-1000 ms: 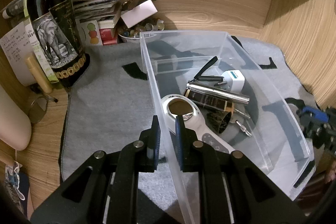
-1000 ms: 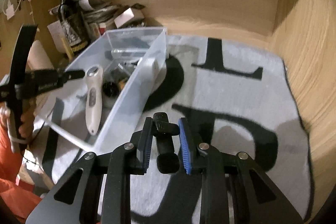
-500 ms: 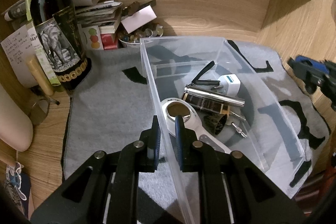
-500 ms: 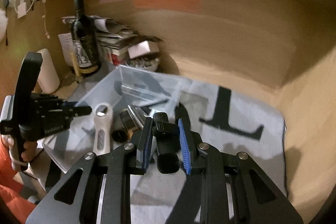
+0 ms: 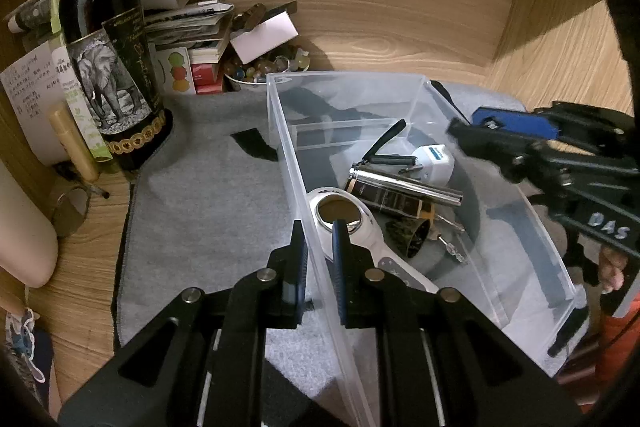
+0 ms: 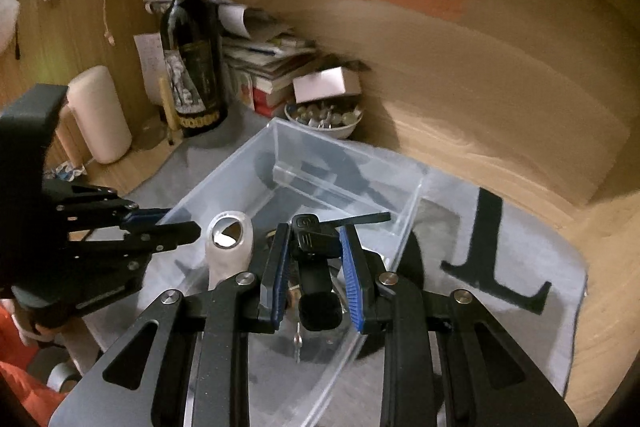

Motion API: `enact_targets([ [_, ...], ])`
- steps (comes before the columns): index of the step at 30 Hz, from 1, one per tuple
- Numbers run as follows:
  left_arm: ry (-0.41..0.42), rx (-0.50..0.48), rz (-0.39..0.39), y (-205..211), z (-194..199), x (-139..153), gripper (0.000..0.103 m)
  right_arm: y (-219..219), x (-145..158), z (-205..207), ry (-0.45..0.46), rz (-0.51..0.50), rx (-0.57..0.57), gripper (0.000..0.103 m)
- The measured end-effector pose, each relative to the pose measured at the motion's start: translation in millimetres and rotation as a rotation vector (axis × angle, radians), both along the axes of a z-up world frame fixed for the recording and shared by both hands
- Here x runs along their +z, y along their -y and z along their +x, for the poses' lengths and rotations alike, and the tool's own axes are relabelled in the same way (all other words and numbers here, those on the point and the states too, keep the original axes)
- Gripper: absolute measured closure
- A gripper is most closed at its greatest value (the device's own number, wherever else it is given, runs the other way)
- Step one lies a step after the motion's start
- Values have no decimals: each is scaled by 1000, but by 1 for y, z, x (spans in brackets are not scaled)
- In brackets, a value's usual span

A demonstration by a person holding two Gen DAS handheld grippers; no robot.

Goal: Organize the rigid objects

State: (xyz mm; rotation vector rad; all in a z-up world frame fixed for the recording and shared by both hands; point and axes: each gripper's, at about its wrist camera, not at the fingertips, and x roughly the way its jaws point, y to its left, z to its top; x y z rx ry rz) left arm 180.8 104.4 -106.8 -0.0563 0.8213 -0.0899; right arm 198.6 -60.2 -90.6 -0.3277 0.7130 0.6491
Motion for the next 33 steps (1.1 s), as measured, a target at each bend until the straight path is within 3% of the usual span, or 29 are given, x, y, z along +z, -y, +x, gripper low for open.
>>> enact_targets([
  [9, 1, 4, 6, 2, 1, -1, 91, -16, -27, 24, -95, -62, 7, 81],
  [14, 1, 5, 5, 2, 1, -1, 91, -22, -31, 29, -98, -69, -3, 80],
  [18, 0, 4, 9, 3, 1, -1, 91, -20, -25, 25, -70, -53, -10, 58],
  [22, 10, 4, 22, 4, -2, 1, 91, -10, -13, 16, -46, -20, -16, 53],
  [24, 17, 4, 37, 6, -4, 1, 90, -2, -7, 10, -22, -4, -30, 37],
  [27, 29, 15, 58, 8, -9, 2, 74, 9, 2, -2, 20, 20, -49, 28],
  [29, 50, 35, 64, 8, -14, 5, 56, 16, 6, -10, 32, 38, -59, 25],
  [33, 91, 55, 67, 9, -26, 14, 45, 31, 13, -25, 59, 67, -85, 19],
])
